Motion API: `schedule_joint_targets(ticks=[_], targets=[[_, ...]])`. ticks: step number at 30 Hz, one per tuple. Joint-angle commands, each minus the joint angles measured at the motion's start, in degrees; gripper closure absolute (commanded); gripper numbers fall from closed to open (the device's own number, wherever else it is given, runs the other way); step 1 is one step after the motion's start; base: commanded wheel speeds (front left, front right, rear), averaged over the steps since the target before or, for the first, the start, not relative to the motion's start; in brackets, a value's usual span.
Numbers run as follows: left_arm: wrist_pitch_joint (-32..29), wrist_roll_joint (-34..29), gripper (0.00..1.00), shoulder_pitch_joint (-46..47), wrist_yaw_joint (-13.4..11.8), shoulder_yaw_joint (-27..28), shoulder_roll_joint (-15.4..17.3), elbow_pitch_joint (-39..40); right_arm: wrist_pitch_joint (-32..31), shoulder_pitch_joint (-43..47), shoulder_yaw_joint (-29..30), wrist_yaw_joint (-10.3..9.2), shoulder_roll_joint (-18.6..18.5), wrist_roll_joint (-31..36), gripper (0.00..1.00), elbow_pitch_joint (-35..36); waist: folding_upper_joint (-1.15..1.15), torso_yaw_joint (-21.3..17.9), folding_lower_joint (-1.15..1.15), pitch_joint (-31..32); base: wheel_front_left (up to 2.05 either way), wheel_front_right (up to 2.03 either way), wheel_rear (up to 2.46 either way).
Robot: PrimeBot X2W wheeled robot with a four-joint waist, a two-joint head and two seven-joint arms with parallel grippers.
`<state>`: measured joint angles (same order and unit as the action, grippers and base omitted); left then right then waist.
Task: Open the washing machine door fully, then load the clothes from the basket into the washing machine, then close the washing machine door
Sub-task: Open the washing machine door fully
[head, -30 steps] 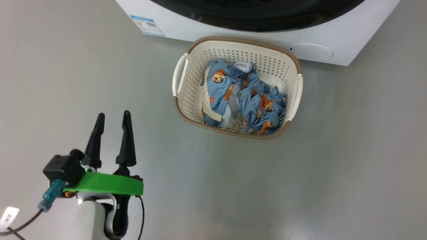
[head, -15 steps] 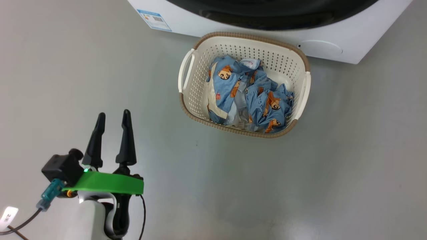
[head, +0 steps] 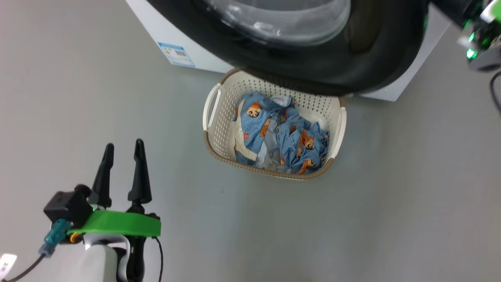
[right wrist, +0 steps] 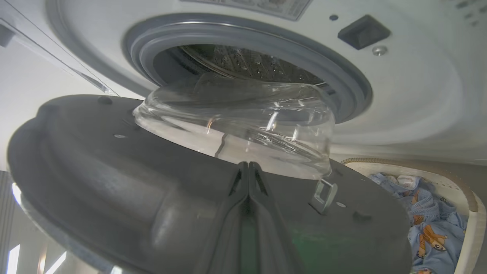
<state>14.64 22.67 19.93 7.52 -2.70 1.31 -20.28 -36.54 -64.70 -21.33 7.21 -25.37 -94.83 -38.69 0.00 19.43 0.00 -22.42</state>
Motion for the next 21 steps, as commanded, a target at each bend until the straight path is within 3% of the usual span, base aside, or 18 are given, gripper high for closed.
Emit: schedule_joint_targets(ticks=[1, 21], targets=[[0.4, -0.8, 0.0, -1.5, 0.0, 2.4, 1.6, 0.8, -0.9, 3.7, -0.8, 0.28, 1.6, -0.4, 1.0, 2.5, 0.0, -0.9, 0.0, 2.9, 0.0, 0.0, 0.0], [0.4, -2.5, 0.0, -6.3, 0.0, 2.6, 2.6, -1.2, -1.6, 23.1, 2.2, 0.28, 5.4, -4.7, 1.0, 9.9, 0.0, 2.0, 0.0, 13.2, 0.0, 0.0, 0.0]])
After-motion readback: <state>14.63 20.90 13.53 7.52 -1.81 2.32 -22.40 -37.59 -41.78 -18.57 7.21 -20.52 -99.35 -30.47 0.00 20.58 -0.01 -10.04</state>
